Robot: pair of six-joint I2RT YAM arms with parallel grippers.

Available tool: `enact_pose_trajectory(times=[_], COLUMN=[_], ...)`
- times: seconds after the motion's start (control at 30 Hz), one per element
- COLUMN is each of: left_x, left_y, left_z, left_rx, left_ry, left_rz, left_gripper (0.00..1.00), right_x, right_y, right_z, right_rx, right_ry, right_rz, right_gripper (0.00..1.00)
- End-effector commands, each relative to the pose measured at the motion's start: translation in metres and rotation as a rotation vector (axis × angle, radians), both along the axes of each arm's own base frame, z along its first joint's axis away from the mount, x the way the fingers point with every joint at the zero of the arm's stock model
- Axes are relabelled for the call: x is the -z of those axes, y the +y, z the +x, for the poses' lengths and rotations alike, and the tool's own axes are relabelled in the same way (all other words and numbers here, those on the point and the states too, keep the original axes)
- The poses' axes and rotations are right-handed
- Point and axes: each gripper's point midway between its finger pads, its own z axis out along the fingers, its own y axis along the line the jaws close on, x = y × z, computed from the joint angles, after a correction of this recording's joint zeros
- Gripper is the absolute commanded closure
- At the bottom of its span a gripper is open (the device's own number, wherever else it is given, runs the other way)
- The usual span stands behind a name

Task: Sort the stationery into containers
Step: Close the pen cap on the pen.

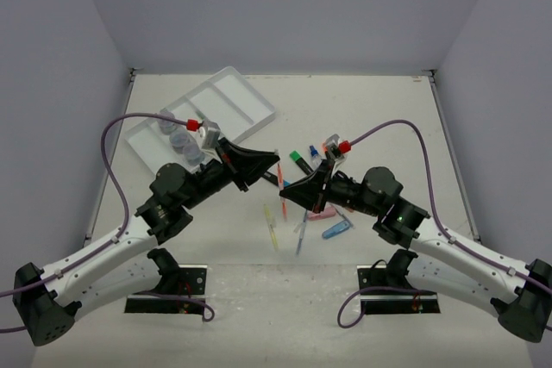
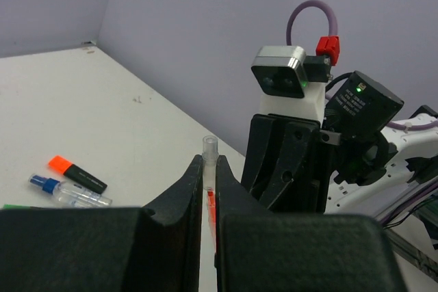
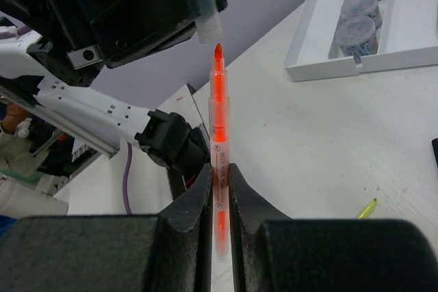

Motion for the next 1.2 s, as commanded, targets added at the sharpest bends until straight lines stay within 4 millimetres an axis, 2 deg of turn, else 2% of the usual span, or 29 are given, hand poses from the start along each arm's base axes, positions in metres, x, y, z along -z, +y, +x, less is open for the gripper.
enact_pose_trajectory(times=[0.0, 0.23, 0.73, 1.0, 1.17], left_x=[-0.023, -0.02, -0.019, -0.017, -0.012], left_y=[0.005, 0.007, 0.0, -0.002, -0.004], left_z=[-0.01, -0.01, -0.008, -0.01, -0.013], left_rx=[0.019, 0.012, 0.032, 0.048, 0.071], left_ry=[-0.092, -0.076, -0.069, -0.062, -0.028], left_rz=[-0.054, -0.072, -0.086, -0.088, -0.099], left_gripper=[1.0, 1.0, 1.0, 1.0, 1.0], right_x=[-0.018, -0.027, -0.036, -0.043, -0.056], right_y=[-0.001, -0.006, -0.004, -0.005, -0.007], right_z=[0.006, 0.003, 0.004, 0.007, 0.015], right_rx=[0.036, 0.038, 0.028, 0.046, 0.091], right_ry=[-0.042, -0.07, -0.087, -0.095, -0.138], right_rz=[0.02, 0.016, 0.007, 0.012, 0.027], right_gripper=[1.0, 1.0, 1.0, 1.0, 1.0])
